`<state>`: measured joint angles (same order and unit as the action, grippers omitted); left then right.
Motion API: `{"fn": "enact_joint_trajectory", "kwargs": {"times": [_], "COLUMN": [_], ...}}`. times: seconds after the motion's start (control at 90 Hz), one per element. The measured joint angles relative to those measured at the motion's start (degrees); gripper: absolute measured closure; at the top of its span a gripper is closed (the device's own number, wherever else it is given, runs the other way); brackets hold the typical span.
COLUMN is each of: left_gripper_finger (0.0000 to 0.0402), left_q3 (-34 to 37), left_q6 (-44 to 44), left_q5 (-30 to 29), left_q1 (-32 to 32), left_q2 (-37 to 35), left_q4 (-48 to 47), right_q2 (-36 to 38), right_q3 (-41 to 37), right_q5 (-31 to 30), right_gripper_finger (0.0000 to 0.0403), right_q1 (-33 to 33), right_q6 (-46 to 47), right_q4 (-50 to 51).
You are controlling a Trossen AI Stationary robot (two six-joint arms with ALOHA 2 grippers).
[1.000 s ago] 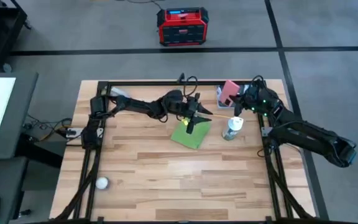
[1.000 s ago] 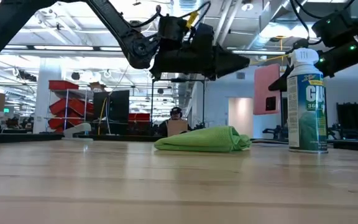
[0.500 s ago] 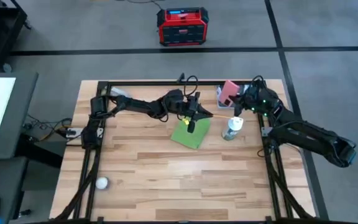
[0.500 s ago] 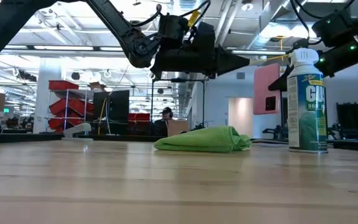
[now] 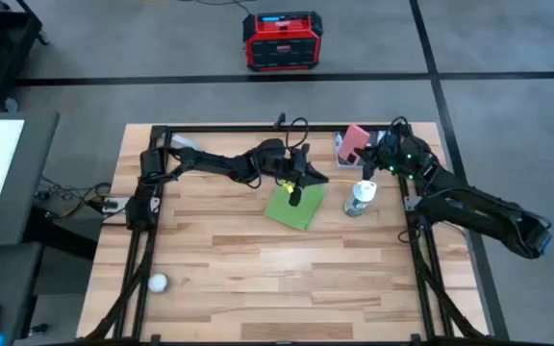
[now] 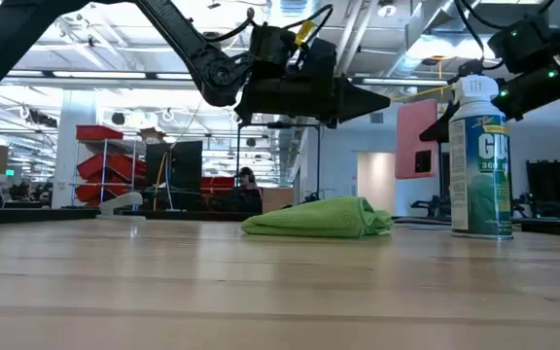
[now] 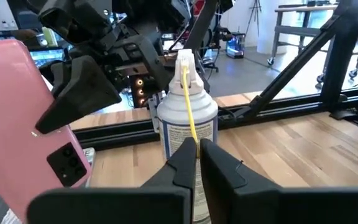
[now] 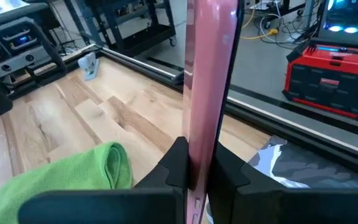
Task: Apply microfiber cloth
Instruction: Spray the cellphone using the cleaning bottle
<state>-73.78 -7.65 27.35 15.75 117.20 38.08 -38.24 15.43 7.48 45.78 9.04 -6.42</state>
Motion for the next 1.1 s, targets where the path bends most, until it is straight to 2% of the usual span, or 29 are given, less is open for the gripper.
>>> {"fn": "enact_joint_trajectory", "kwargs": {"times": [0.256,0.422,0.822,1.1], "left_gripper_finger": [0.0402,0.0395,0.0281,0.0232], "left_q3": [0.0,0.0,0.02,0.01], "left_q6": [0.14,-2.35,-3.22,-3.02], "left_q5": [1.06,4.28,4.42,4.42], "left_q1": [0.19,0.17,0.31,1.91], "left_q2": [-0.91,-0.91,-0.91,-0.91], "left_q4": [-0.35,-1.43,-1.31,-2.48], "right_q2": [0.02,0.02,0.02,0.02], "right_q3": [0.01,0.01,0.01,0.01], "right_q5": [-0.02,-0.02,-0.02,-0.02], "right_gripper_finger": [0.0389,0.0389,0.0389,0.0389], "right_q1": [0.5,0.5,0.5,0.48], "right_q6": [-0.09,-0.16,-0.49,-0.5], "right_q4": [0.08,0.2,0.39,0.81]}}
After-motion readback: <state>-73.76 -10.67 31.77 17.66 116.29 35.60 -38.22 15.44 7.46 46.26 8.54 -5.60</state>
